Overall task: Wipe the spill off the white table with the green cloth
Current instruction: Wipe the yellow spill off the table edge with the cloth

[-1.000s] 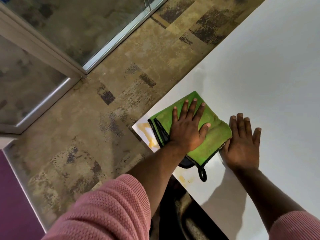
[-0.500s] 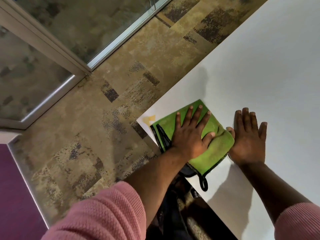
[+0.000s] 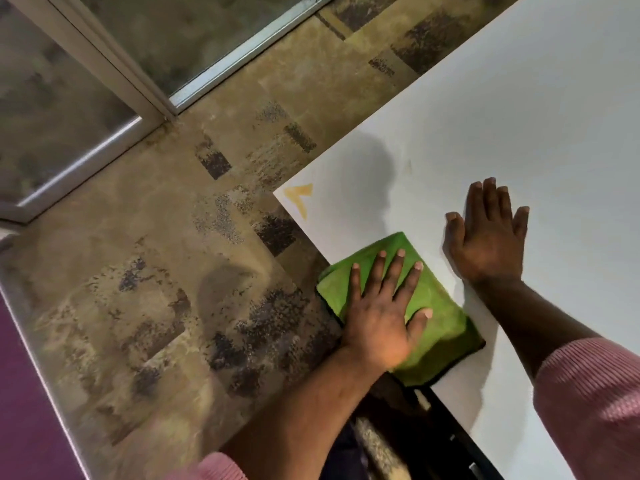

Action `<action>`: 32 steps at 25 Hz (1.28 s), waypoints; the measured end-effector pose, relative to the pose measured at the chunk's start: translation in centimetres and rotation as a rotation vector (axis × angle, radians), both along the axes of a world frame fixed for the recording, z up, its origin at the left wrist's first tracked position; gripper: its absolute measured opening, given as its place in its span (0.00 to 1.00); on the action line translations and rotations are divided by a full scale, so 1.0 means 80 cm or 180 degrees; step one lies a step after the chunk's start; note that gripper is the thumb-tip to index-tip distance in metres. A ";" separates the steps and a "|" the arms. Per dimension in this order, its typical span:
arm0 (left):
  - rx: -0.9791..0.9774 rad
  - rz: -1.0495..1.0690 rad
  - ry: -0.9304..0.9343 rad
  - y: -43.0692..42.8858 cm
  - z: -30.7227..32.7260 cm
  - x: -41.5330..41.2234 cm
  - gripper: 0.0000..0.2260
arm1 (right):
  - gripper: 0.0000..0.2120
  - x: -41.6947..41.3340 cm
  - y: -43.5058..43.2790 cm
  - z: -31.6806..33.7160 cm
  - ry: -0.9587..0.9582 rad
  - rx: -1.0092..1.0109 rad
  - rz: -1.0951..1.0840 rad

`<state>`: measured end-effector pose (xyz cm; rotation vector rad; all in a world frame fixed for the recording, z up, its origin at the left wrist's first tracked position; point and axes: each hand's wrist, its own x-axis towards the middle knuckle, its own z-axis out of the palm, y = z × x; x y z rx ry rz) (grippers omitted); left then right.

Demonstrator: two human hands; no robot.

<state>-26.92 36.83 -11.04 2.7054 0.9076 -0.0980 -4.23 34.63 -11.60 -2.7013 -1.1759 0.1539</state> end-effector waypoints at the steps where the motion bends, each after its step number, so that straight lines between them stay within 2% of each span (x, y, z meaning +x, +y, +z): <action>1: -0.0064 -0.0041 -0.0028 0.005 0.000 0.000 0.32 | 0.33 0.001 0.000 0.001 0.0026 0.0014 -0.0005; 5: -0.0066 -0.0194 0.0085 0.066 0.003 0.015 0.32 | 0.34 0.001 0.002 0.001 0.0058 0.0034 0.0012; 8: 0.0107 0.0052 0.0188 0.093 0.000 0.025 0.33 | 0.34 0.001 0.000 -0.003 0.0038 0.0071 0.0027; 11: 0.0045 0.0662 0.0082 0.058 -0.001 0.021 0.32 | 0.34 0.004 0.001 -0.006 0.0020 0.0090 0.0034; 14: -0.0123 0.0756 0.0013 0.025 -0.002 0.004 0.33 | 0.35 0.004 0.002 -0.006 0.0007 0.0090 -0.0015; 16: -0.0106 0.0649 0.0044 0.050 -0.002 0.001 0.33 | 0.35 0.004 0.001 -0.008 -0.0015 0.0092 -0.0015; 22: 0.0119 0.0881 0.0146 0.194 0.001 0.014 0.33 | 0.34 0.005 0.000 -0.014 -0.0076 0.0073 0.0000; 28: -0.0064 0.1264 -0.0098 0.129 -0.016 -0.017 0.33 | 0.34 0.006 0.002 -0.013 -0.0089 0.0026 -0.0024; 32: -0.0069 0.1212 -0.0003 0.200 -0.012 -0.010 0.34 | 0.34 0.005 -0.001 -0.015 -0.0067 -0.0021 -0.0085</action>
